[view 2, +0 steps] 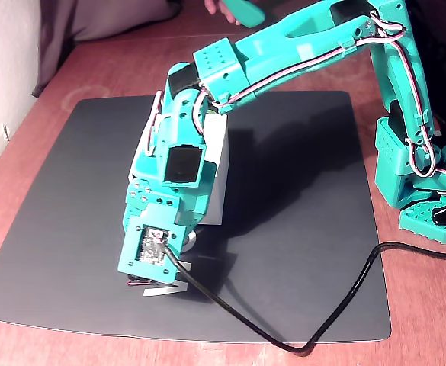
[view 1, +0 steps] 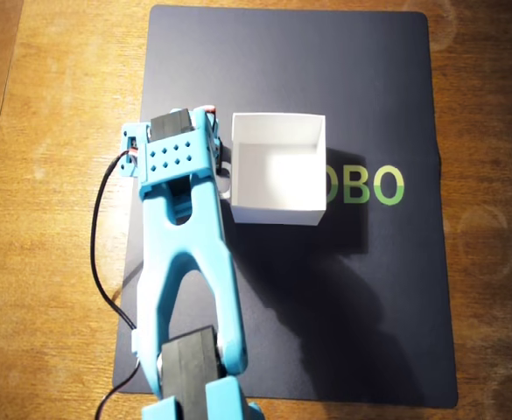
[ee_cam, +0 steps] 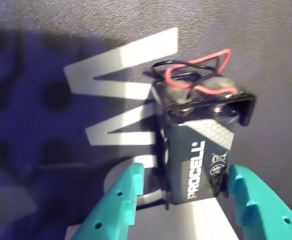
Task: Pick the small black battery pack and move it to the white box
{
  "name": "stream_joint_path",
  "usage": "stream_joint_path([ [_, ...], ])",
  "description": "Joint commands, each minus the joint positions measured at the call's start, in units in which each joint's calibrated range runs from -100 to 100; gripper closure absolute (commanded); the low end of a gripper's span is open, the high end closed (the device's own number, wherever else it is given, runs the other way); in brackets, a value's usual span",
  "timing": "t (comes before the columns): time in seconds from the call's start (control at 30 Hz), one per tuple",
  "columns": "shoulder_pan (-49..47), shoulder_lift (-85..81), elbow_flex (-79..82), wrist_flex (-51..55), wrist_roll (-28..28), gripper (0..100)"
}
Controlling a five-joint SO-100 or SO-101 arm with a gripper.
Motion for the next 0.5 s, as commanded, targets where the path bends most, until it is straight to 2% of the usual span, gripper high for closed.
stream_joint_path([
  [0.0, -0.73, -0.13, -2.69, -0.58, 0.56, 80],
  [0.27, -0.73, 1.18, -2.78, -0.66, 2.3, 80],
  [0.33, -0.73, 1.36, -2.78, -0.66, 2.3, 75],
  [0.47, -0.73, 1.36, -2.78, -0.58, 2.3, 72],
])
